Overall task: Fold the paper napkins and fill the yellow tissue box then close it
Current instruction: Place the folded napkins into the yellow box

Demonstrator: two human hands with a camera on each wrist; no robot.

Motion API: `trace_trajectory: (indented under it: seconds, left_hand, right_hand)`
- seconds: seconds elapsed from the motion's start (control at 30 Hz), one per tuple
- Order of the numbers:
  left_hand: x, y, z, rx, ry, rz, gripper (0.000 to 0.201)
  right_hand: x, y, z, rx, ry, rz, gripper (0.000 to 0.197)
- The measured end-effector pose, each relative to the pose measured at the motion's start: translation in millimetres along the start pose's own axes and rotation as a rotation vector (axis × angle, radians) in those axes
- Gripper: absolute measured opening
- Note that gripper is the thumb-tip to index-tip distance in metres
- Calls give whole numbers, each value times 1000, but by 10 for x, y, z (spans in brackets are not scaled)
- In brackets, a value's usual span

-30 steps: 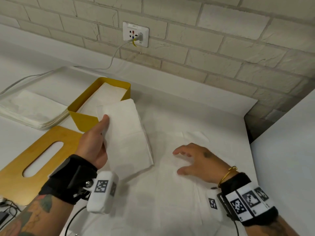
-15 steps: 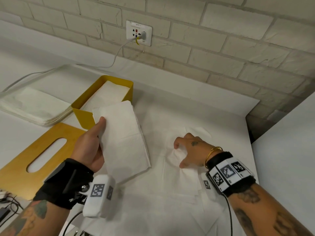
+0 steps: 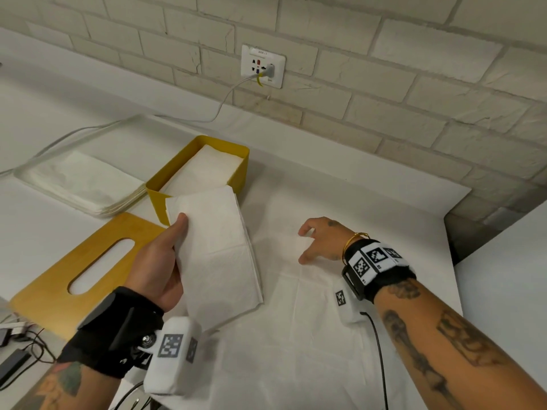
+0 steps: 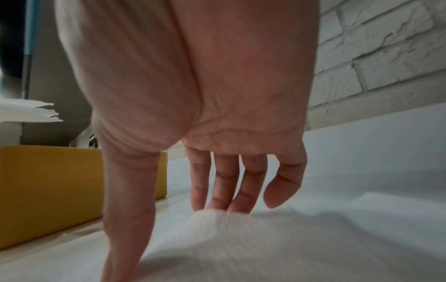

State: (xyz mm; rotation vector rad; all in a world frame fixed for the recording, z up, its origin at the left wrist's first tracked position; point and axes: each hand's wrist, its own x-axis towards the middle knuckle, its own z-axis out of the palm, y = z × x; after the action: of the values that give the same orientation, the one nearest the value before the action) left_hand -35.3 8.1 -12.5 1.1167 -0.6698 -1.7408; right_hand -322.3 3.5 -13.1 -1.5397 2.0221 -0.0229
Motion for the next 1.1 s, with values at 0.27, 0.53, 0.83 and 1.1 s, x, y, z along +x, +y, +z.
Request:
trace_trajectory:
  seconds: [0.27, 0.53, 0.83, 1.1]
  left_hand:
    - [9, 22, 9, -6, -9, 3, 29]
    - [29, 58, 134, 2, -45, 1, 26]
    - [64, 97, 276, -19, -96, 25, 26]
    - [35, 203, 500, 102, -193, 139, 27]
  right_hand:
    - [-52, 222, -196, 29, -1, -53, 18]
    - [-438, 461, -585, 508, 63, -224, 21]
    - [-906, 361, -952, 506, 231, -407, 26]
    - [-1281, 17, -1117, 459, 296, -747, 14]
